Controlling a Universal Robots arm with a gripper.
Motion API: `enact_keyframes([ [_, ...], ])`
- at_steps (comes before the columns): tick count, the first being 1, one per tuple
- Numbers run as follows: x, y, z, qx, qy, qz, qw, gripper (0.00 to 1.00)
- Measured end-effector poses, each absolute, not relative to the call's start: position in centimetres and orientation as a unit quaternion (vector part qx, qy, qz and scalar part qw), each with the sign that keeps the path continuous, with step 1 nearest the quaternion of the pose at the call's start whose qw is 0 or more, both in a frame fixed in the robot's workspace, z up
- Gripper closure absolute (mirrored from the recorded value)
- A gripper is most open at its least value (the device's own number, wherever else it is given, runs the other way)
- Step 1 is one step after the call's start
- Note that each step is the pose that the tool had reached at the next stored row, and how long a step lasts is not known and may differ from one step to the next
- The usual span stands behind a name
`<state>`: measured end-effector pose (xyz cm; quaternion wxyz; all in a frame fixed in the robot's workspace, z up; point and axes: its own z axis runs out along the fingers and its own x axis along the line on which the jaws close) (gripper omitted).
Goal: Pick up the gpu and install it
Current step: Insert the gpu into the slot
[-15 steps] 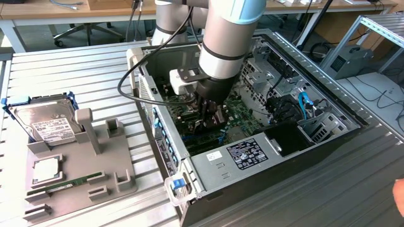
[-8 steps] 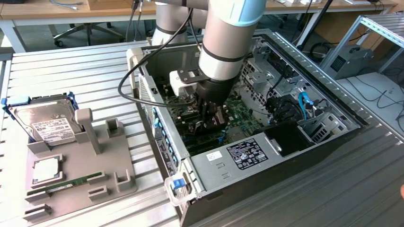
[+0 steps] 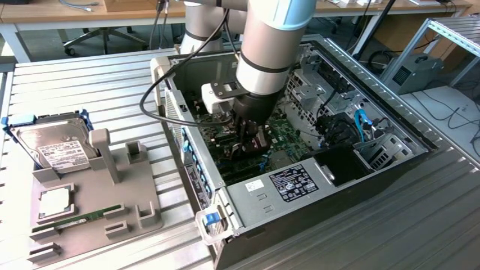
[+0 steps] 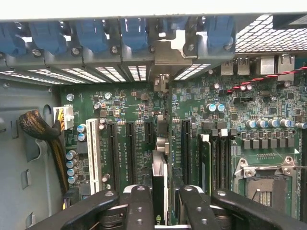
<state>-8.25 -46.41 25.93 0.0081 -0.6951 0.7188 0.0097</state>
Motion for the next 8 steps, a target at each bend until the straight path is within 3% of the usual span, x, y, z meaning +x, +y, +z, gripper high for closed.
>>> enact_keyframes([
  [8, -8.24, -45.85, 26.32, -0.695, 0.719, 0.01, 0.008, 0.74],
])
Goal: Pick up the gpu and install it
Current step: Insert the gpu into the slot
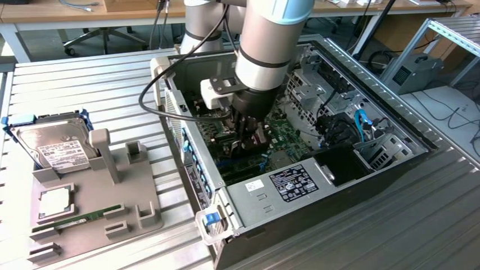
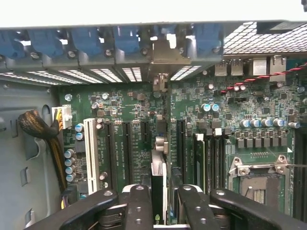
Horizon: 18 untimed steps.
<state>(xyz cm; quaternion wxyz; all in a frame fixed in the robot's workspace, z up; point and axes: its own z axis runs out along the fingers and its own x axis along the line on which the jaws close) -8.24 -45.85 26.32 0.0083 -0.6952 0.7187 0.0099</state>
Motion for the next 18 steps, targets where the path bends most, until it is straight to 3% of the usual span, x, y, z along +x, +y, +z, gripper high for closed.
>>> enact_keyframes([
  [18, -8.25, -45.86, 26.53, -0.698, 0.715, 0.01, 0.009, 0.74],
])
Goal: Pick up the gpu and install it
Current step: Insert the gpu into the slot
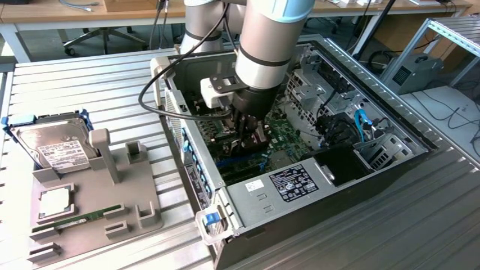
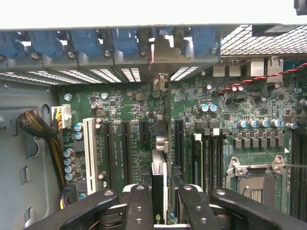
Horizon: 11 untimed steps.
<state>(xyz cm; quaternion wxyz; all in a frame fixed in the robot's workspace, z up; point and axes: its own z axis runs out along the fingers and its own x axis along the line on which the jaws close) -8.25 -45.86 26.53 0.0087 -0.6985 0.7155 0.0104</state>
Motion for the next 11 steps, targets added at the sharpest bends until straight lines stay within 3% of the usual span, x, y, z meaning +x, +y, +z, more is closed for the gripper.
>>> enact_keyframes([
  [11, -8.25, -45.85, 26.52, -0.702, 0.712, 0.01, 0.008, 0.74],
])
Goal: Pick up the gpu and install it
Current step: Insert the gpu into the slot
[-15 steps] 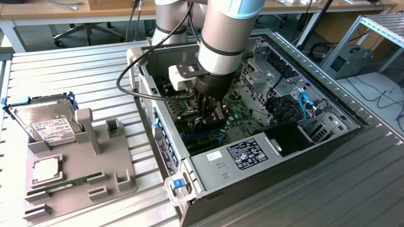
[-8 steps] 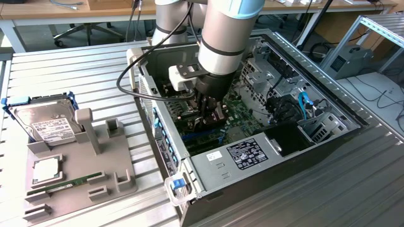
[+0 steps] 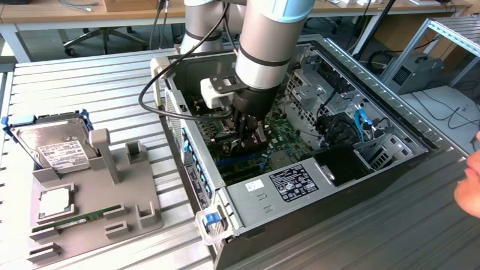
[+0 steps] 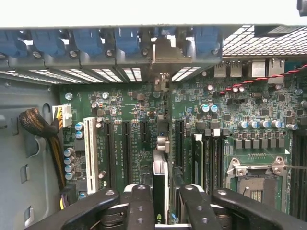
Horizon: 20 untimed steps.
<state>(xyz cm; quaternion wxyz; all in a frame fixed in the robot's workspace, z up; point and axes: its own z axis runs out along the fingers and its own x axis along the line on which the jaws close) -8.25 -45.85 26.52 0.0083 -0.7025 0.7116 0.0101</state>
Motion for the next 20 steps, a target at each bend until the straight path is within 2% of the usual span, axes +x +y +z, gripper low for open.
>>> enact_keyframes([
  [20, -8.25, -45.86, 25.99, -0.704, 0.71, 0.005, 0.003, 0.74],
])
